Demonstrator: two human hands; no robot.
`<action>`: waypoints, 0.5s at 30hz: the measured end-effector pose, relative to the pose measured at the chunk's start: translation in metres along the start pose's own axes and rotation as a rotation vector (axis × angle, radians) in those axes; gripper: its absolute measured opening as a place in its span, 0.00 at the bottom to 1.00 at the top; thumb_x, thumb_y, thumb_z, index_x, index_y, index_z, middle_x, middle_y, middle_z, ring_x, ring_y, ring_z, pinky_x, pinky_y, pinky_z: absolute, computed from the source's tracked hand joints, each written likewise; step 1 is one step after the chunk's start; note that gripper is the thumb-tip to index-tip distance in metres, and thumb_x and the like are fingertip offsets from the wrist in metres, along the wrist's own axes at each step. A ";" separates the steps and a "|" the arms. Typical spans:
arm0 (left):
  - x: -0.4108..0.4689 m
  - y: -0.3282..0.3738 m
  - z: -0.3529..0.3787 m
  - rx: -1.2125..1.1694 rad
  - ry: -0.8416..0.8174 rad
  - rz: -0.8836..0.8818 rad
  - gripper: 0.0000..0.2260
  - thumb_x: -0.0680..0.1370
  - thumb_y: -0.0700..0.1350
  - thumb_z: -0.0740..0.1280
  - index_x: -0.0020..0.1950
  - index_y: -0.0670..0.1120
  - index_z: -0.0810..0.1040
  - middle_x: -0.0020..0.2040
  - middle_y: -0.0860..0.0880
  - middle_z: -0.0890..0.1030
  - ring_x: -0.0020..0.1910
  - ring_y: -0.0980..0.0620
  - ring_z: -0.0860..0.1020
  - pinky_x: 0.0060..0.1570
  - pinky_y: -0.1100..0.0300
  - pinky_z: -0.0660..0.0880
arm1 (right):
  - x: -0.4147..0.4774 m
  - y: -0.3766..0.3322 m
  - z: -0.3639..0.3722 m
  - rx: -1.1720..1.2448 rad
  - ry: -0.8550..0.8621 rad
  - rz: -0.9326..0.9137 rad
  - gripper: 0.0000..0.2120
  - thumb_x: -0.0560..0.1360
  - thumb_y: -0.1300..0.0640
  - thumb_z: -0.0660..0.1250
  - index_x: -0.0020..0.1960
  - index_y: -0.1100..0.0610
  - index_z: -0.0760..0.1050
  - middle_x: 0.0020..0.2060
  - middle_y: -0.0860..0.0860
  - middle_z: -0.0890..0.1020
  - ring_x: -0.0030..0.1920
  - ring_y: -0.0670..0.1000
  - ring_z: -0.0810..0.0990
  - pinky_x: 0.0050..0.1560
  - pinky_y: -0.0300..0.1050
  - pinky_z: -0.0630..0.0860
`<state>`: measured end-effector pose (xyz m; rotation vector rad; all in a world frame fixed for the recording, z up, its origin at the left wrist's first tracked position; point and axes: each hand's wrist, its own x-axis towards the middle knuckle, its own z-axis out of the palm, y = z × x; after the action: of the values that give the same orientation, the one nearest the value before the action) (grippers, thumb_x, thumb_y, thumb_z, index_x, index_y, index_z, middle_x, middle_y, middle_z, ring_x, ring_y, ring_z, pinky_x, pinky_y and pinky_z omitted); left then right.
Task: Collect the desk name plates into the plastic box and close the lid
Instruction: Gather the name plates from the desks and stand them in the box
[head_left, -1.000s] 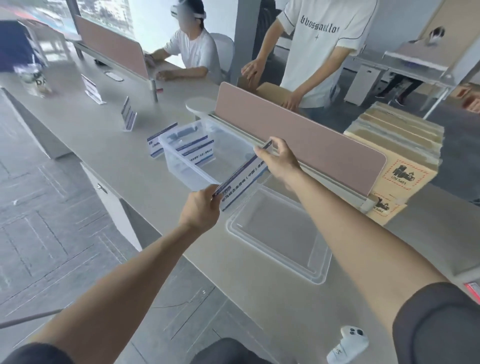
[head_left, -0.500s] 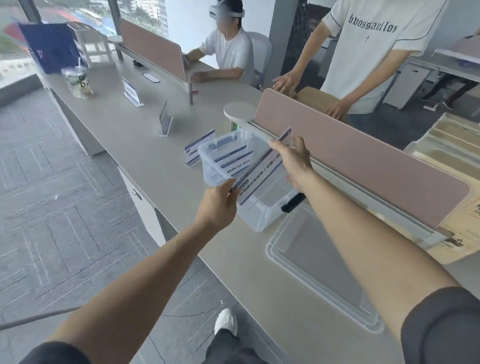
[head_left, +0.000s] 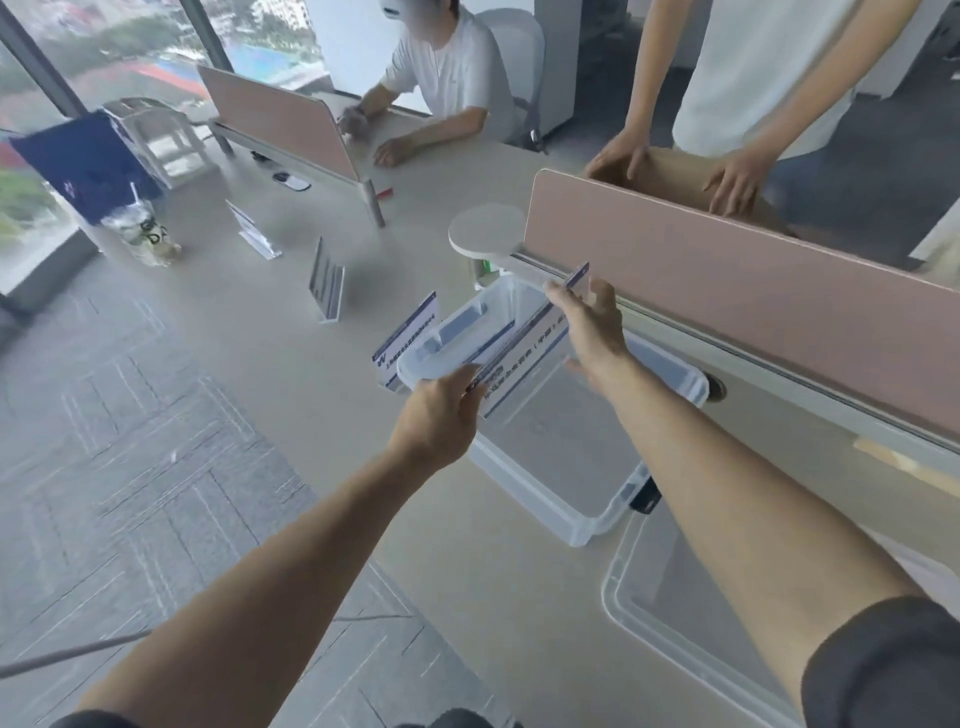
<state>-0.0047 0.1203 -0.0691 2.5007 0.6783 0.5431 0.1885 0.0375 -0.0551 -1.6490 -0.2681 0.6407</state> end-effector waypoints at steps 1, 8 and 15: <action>0.007 -0.002 0.001 -0.009 -0.016 0.010 0.08 0.79 0.43 0.60 0.44 0.40 0.74 0.33 0.43 0.78 0.30 0.41 0.76 0.28 0.53 0.73 | 0.008 0.001 0.001 -0.020 0.015 -0.008 0.38 0.66 0.34 0.68 0.71 0.48 0.63 0.68 0.55 0.69 0.61 0.57 0.75 0.49 0.55 0.79; 0.048 -0.028 0.006 -0.202 -0.225 0.085 0.12 0.79 0.52 0.61 0.40 0.48 0.68 0.27 0.47 0.73 0.29 0.41 0.72 0.28 0.57 0.66 | 0.046 -0.005 0.010 -0.084 0.137 0.000 0.28 0.67 0.39 0.69 0.62 0.51 0.69 0.56 0.51 0.75 0.52 0.54 0.77 0.46 0.53 0.81; 0.081 -0.069 -0.016 -0.399 -0.639 0.078 0.17 0.81 0.61 0.55 0.47 0.53 0.78 0.44 0.51 0.82 0.46 0.53 0.79 0.51 0.54 0.75 | 0.043 -0.023 0.037 -0.107 0.273 -0.041 0.27 0.65 0.43 0.71 0.62 0.51 0.74 0.57 0.48 0.78 0.47 0.49 0.77 0.42 0.47 0.75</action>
<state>0.0275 0.2235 -0.0745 2.1383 0.1981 -0.1050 0.2074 0.0954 -0.0460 -1.8068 -0.1395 0.3688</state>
